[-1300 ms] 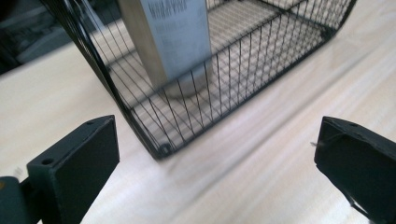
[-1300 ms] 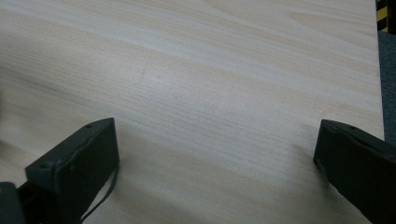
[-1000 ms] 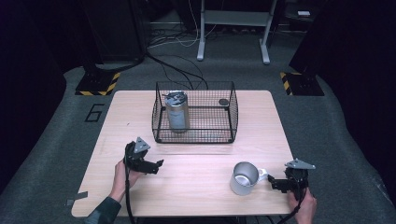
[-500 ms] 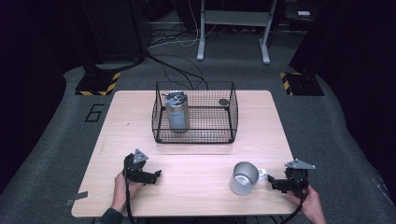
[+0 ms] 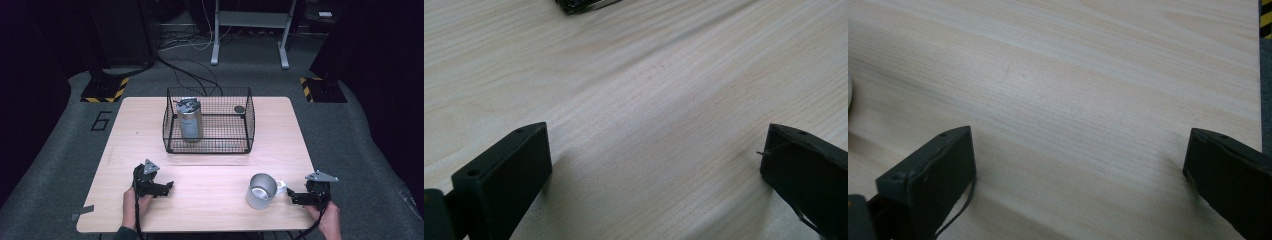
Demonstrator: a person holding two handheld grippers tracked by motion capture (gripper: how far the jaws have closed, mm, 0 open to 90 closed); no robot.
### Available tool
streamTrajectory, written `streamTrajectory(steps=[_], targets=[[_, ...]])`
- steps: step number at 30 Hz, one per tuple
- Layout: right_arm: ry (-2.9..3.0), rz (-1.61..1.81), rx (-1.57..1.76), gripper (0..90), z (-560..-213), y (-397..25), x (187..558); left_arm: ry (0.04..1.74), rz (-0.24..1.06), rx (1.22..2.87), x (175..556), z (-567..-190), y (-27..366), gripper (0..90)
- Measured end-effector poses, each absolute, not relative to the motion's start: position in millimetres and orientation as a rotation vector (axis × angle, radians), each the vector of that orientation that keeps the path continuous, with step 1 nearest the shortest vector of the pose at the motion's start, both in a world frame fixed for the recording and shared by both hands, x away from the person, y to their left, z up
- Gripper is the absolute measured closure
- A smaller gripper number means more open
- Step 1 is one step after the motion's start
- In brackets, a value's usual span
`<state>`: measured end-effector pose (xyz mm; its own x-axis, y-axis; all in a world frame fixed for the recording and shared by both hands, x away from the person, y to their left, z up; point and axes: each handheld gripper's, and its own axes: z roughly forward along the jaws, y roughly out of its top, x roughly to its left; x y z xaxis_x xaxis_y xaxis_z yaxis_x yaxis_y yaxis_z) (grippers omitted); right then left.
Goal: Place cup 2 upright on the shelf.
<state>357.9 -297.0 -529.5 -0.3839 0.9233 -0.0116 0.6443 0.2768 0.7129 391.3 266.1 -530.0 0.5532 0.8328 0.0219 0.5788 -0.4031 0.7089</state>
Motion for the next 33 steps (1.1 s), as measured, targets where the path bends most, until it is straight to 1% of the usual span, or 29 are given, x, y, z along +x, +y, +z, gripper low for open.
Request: streamTrajectory(steps=[4,9,12,18,33], targets=[[2.102,0.834,1.483,0.0,-527,-299,358,1.130,0.498,2.130,391,-530,266,0.1],[2.095,0.879,1.494,0.0,-522,-305,354,1.127,0.495,2.139,391,-530,266,0.1],[2.072,0.984,1.504,0.4,-511,-310,346,1.126,0.496,2.139,391,-530,266,0.1],[2.052,1.076,1.459,0.9,-490,-312,339,1.128,0.510,2.133,391,-530,266,0.2],[2.125,1.243,1.238,0.5,-444,-272,320,1.129,0.510,2.133,391,-530,266,0.2]])
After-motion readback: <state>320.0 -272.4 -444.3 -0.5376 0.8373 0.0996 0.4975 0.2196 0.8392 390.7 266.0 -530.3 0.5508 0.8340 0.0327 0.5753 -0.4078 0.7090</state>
